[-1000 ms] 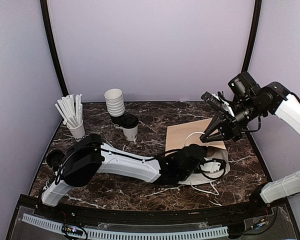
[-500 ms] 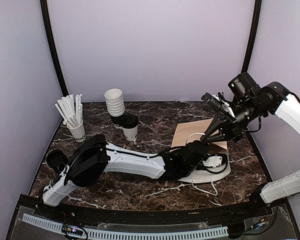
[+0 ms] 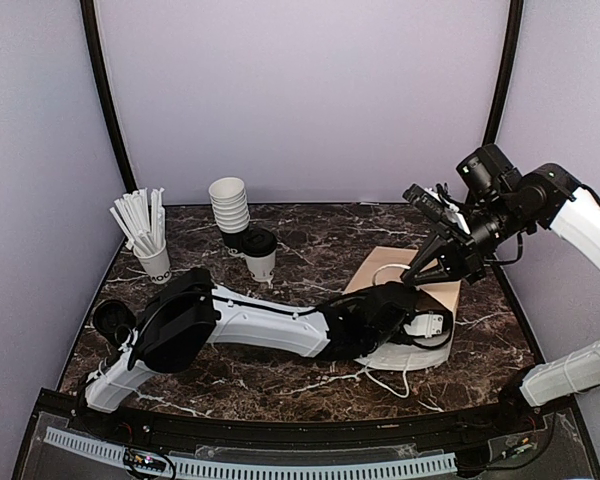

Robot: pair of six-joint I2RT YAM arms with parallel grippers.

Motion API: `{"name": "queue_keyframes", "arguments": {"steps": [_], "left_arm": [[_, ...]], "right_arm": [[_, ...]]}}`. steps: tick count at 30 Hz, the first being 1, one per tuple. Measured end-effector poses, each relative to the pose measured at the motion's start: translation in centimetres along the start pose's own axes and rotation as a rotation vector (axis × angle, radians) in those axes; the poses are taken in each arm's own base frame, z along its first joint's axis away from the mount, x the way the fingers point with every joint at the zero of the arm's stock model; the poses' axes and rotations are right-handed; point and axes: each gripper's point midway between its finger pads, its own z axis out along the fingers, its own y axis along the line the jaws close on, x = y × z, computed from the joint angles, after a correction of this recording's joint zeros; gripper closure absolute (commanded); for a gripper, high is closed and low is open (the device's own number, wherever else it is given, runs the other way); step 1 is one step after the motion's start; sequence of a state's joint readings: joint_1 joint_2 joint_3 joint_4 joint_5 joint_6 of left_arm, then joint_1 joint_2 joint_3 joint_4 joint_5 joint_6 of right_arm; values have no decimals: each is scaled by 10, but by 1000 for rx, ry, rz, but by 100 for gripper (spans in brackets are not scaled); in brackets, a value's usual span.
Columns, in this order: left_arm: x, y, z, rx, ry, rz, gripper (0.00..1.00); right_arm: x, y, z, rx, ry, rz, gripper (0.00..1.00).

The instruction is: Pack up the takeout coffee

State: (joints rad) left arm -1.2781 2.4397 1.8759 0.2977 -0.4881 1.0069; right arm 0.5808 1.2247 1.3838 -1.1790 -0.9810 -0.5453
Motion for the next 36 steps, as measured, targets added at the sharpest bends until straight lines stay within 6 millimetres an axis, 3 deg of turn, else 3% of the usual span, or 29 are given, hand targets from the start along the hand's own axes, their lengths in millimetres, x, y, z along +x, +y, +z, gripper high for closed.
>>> {"name": "queue_keyframes", "arguments": {"steps": [8,13,19,29,36], "left_arm": [[-13,-13,-2,48,-77,25,1],[-26,-10,-4,32,-125,54,10],[-42,-7,-5,-23,-171,110,5],[-59,-16,-10,-3,-249,159,31],[-56,-27,-13,-2,-251,190,34]], "right_arm": [[-1,2,0,-11,-7,0,100],[-2,3,0,-16,-9,1,100],[-2,2,0,-20,-9,2,100],[-4,0,3,-42,-11,8,100],[-2,-3,2,-29,-8,10,100]]}}
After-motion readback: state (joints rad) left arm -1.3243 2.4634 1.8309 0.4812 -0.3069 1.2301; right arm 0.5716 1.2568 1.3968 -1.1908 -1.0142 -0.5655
